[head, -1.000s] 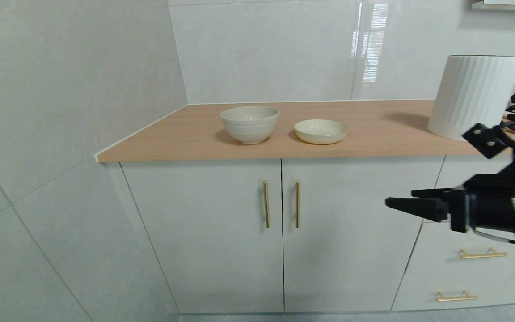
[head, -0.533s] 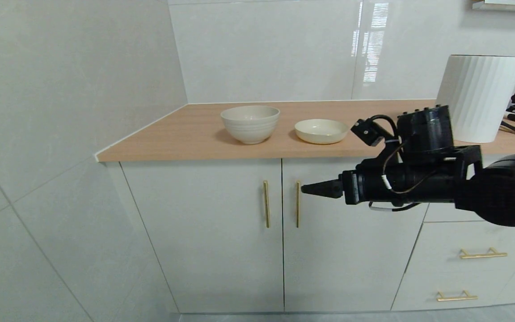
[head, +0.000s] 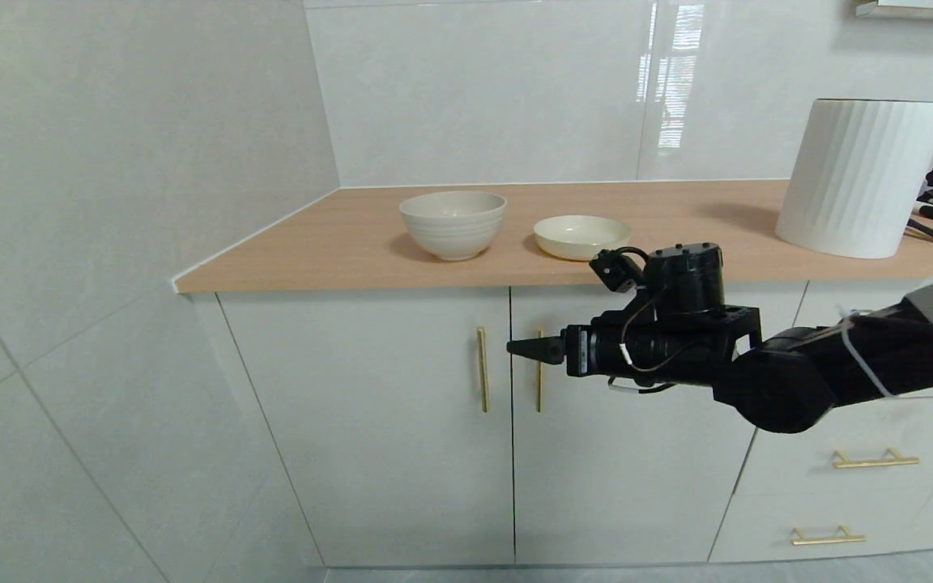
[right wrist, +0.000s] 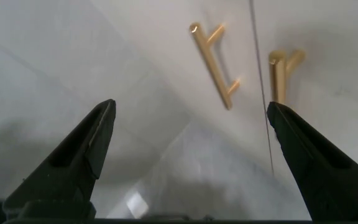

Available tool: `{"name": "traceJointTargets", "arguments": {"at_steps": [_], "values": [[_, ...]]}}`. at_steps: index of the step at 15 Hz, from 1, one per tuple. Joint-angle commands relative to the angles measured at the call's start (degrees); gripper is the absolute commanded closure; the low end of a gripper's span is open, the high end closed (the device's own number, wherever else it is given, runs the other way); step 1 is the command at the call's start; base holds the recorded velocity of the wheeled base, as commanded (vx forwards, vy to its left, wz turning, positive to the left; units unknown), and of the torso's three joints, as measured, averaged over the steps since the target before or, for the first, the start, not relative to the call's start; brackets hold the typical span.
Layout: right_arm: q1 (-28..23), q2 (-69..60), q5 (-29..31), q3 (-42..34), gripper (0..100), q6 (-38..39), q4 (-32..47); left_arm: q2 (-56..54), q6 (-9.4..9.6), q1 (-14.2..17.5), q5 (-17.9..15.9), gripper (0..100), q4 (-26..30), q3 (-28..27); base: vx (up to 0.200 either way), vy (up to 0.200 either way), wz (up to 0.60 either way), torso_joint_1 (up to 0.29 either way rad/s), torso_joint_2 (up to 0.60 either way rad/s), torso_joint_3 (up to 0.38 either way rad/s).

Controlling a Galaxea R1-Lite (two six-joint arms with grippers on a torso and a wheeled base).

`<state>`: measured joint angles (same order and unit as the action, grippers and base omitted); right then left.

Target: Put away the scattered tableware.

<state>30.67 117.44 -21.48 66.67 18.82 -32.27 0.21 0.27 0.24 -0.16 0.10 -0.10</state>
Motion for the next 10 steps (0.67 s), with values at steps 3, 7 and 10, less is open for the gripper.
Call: {"name": "traceJointTargets", "arguments": {"at_steps": [3, 7, 10], "values": [[-0.09, 6.57, 3.64, 3.55, 0, 0.87, -0.87, -0.03, 0.0, 0.02, -0.02, 0, -0.01, 0.01, 0.0, 0.0, 0.0, 0.0, 0.0, 0.0], [-0.26, 9.29, 4.34, 5.66, 0, 2.01, -1.48, -0.03, 0.0, 0.02, -0.02, 0, -0.01, 0.01, 0.0, 0.0, 0.0, 0.0, 0.0, 0.0], [-0.35, 10.96, 4.78, 6.28, 0, 4.12, -4.47, -0.03, 0.0, 0.02, -0.02, 0, -0.01, 0.01, 0.0, 0.0, 0.0, 0.0, 0.0, 0.0]]}}
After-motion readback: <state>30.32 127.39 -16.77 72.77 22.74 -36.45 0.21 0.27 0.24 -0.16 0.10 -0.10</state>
